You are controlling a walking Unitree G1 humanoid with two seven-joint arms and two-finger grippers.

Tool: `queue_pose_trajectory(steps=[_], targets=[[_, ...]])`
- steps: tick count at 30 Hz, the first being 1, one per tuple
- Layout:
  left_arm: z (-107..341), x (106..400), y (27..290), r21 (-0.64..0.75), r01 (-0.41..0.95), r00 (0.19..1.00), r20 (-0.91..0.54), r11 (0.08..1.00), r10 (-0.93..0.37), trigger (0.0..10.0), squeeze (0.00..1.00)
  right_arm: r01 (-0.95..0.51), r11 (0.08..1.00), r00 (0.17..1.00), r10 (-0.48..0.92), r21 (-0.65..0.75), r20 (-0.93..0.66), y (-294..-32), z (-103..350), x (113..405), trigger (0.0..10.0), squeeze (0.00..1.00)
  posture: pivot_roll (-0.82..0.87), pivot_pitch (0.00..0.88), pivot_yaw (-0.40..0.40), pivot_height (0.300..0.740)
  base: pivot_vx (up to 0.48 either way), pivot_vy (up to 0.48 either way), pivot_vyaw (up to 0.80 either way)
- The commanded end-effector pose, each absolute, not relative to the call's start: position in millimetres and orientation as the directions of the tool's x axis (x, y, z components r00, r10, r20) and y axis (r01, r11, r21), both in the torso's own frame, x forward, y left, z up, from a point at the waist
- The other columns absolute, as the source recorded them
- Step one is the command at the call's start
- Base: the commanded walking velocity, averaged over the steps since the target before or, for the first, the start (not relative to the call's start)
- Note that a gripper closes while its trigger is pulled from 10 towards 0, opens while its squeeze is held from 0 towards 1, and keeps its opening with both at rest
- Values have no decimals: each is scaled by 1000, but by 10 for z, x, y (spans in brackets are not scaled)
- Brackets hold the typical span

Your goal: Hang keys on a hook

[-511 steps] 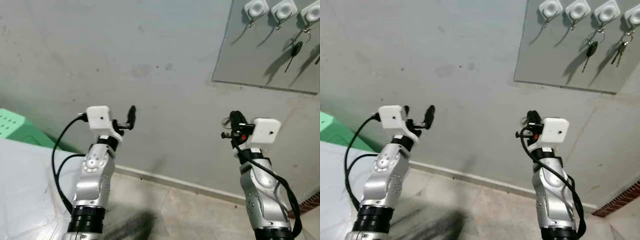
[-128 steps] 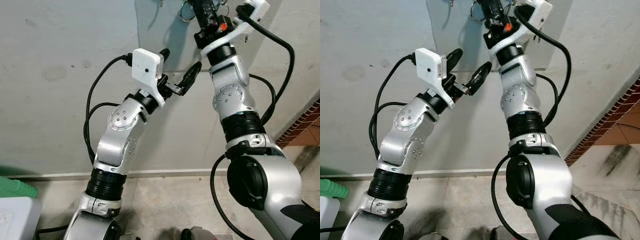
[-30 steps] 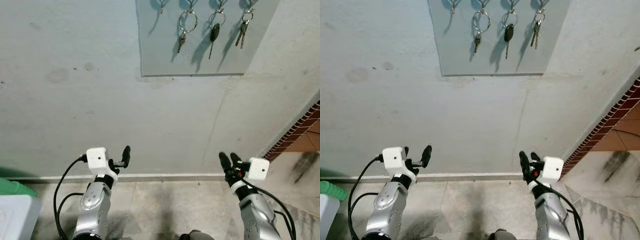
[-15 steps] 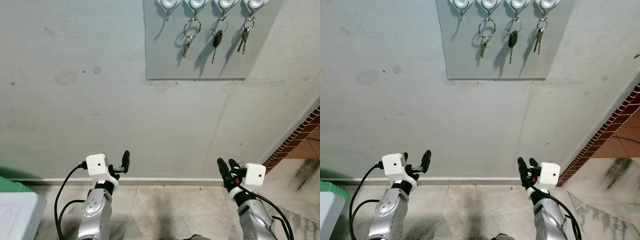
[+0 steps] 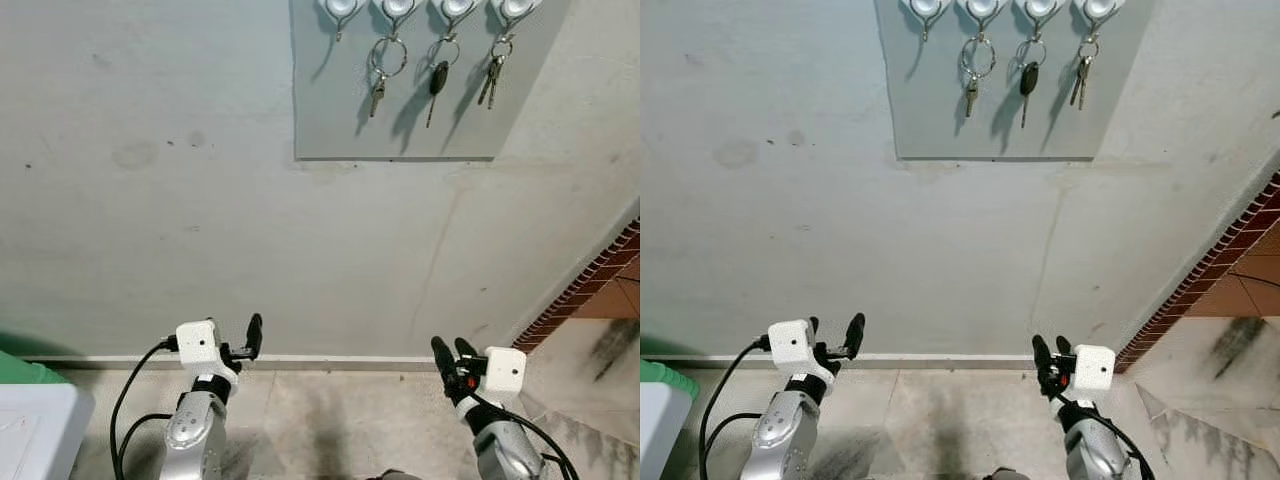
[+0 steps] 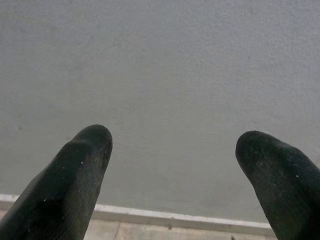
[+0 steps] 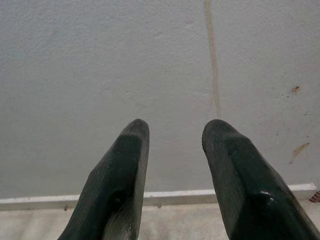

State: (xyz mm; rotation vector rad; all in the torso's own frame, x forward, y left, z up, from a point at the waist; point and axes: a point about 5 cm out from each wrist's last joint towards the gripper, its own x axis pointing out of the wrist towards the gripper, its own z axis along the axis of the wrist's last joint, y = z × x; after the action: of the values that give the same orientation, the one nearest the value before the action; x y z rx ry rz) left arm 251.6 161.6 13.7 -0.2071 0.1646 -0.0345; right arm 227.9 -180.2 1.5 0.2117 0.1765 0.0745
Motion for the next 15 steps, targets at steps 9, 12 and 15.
queue_pose_trajectory(steps=[9,12,15], targets=[[125,2490,1615,-214,26,985,-161,976,-61,10000,0,-48,978,981,85,203,-177,-1811,-2,2219,10000,0,-29,82,-2,721,0,-415,0],[124,2490,1613,-215,27,985,-161,976,-63,10000,0,-49,978,981,86,204,-176,-1804,0,2215,10000,0,-30,81,-2,721,0,-430,0],[121,2494,1607,-226,24,985,-163,974,-62,10000,0,-48,977,980,86,208,-178,-1800,-2,2215,10000,0,-30,77,-3,721,0,-431,0]])
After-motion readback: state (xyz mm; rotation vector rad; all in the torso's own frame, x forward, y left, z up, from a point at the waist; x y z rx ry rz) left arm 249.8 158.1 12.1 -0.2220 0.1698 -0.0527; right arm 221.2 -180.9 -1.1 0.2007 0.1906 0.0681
